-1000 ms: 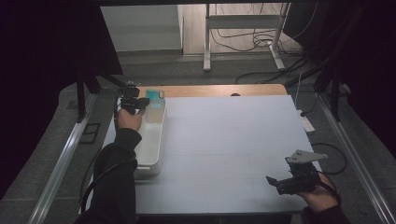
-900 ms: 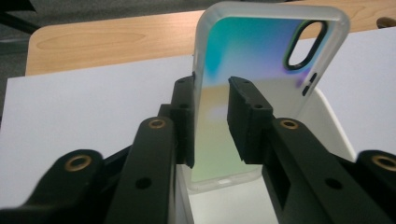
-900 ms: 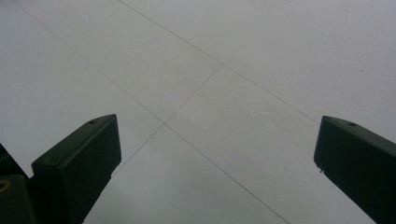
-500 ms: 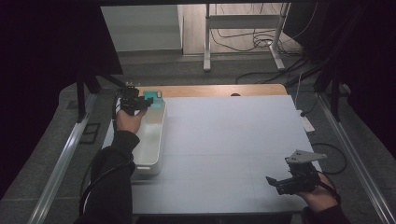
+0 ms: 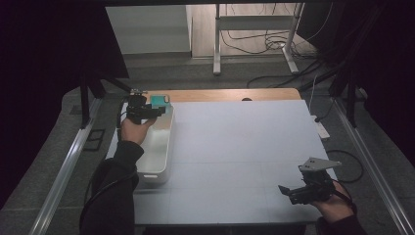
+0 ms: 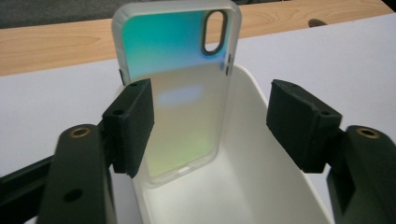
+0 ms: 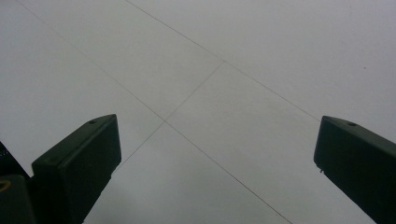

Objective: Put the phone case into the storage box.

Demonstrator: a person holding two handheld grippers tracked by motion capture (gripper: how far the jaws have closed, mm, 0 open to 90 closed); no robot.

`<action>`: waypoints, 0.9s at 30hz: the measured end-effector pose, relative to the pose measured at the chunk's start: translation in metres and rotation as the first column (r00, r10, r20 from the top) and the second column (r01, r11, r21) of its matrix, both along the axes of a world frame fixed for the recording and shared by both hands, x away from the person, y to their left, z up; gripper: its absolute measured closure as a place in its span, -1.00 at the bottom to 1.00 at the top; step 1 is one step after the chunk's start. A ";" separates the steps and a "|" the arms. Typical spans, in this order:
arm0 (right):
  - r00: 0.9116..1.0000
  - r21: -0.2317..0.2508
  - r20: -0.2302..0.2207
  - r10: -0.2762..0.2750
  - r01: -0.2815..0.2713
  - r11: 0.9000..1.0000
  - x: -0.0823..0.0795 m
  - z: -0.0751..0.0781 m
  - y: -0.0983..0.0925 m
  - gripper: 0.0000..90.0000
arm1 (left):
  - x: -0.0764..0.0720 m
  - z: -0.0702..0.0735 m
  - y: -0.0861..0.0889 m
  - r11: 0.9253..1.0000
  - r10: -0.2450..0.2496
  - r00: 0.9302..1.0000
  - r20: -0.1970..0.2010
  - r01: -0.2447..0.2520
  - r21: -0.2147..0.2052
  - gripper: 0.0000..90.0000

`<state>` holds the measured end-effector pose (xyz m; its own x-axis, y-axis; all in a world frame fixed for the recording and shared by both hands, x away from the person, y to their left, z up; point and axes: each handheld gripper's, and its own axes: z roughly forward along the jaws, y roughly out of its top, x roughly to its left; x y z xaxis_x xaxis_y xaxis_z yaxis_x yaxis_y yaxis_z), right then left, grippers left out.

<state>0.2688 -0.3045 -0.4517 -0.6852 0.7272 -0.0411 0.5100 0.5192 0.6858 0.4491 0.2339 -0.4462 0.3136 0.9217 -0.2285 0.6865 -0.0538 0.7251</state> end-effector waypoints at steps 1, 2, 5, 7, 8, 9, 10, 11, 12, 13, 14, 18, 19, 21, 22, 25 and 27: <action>1.000 0.000 -0.001 0.000 0.000 1.000 0.000 0.000 0.000 -0.99 | 0.000 0.000 0.000 1.000 -0.005 1.000 -0.004 0.005 -0.002 -0.32; 1.000 -0.001 -0.001 0.001 -0.001 1.000 0.000 0.000 0.000 -0.99 | -0.001 -0.001 -0.001 1.000 -0.012 1.000 -0.009 0.012 -0.001 -0.34; 1.000 -0.001 -0.002 0.001 -0.001 1.000 0.000 0.000 0.000 -0.99 | -0.003 -0.002 -0.004 1.000 -0.029 1.000 -0.007 0.029 0.004 -0.40; 1.000 -0.001 -0.002 0.000 0.000 1.000 0.000 0.000 0.000 -0.99 | -0.004 -0.002 -0.004 0.999 -0.037 0.999 -0.005 0.037 -0.001 -0.44; 1.000 -0.001 -0.003 0.000 0.000 1.000 0.000 0.000 0.000 -0.99 | -0.005 -0.002 -0.005 0.999 -0.040 0.999 -0.005 0.040 -0.007 -0.46; 1.000 -0.001 -0.004 -0.001 0.001 1.000 0.000 0.000 0.000 -0.99 | -0.006 -0.001 -0.005 0.999 -0.044 0.999 -0.007 0.044 -0.009 -0.50; 1.000 -0.001 -0.005 -0.001 0.001 1.000 0.000 0.000 0.000 -0.99 | -0.007 -0.001 -0.006 0.999 -0.051 0.999 -0.006 0.051 -0.014 -0.54; 1.000 -0.002 -0.004 0.000 0.000 1.000 0.000 0.000 0.000 -0.99 | -0.009 0.000 -0.008 0.998 -0.055 0.998 -0.003 0.055 -0.020 -0.57; 1.000 -0.002 -0.004 -0.001 0.001 1.000 0.000 0.000 0.000 -0.99 | -0.009 0.000 -0.008 0.998 -0.059 0.998 -0.004 0.059 -0.023 -0.60; 1.000 -0.002 -0.005 -0.001 0.001 1.000 0.000 0.000 0.000 -0.99 | -0.011 0.000 -0.009 0.997 -0.066 0.998 -0.007 0.066 -0.030 -0.64; 1.000 -0.002 -0.005 0.000 0.000 1.000 0.001 0.000 0.000 -0.99 | -0.011 0.000 -0.010 0.997 -0.072 0.997 -0.011 0.072 -0.039 -0.67; 1.000 -0.003 -0.007 0.001 -0.001 1.000 0.001 0.000 0.000 -0.99 | -0.017 0.000 -0.016 0.994 -0.102 0.995 -0.020 0.101 -0.043 -0.78; 1.000 -0.003 -0.009 0.000 0.000 1.000 0.001 0.000 0.000 -0.99 | -0.018 0.000 -0.018 0.994 -0.107 0.994 -0.017 0.107 -0.039 -0.79; 1.000 -0.004 -0.009 0.003 -0.003 1.000 0.001 -0.001 0.000 -0.99 | -0.022 0.001 -0.020 0.992 -0.119 0.993 -0.005 0.119 -0.047 -0.79; 1.000 -0.004 -0.009 0.003 -0.003 1.000 0.001 -0.001 0.000 -0.99 | -0.024 0.001 -0.021 0.990 -0.130 0.991 -0.006 0.130 -0.057 -0.78; 1.000 -0.006 -0.012 0.005 -0.006 1.000 0.001 -0.001 0.001 -0.99 | -0.027 0.002 -0.025 0.989 -0.145 0.989 -0.002 0.145 -0.041 -0.78; 1.000 -0.008 -0.017 0.010 -0.010 1.000 0.001 -0.001 0.001 -0.98 | -0.030 0.003 -0.026 0.987 -0.154 0.988 0.004 0.154 -0.046 -0.79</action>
<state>0.2698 -0.3035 -0.4526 -0.6933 0.7198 -0.0353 0.5164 0.5303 0.6724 0.4190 0.2078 -0.4429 0.4508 0.8509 -0.2696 0.6723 -0.1249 0.7297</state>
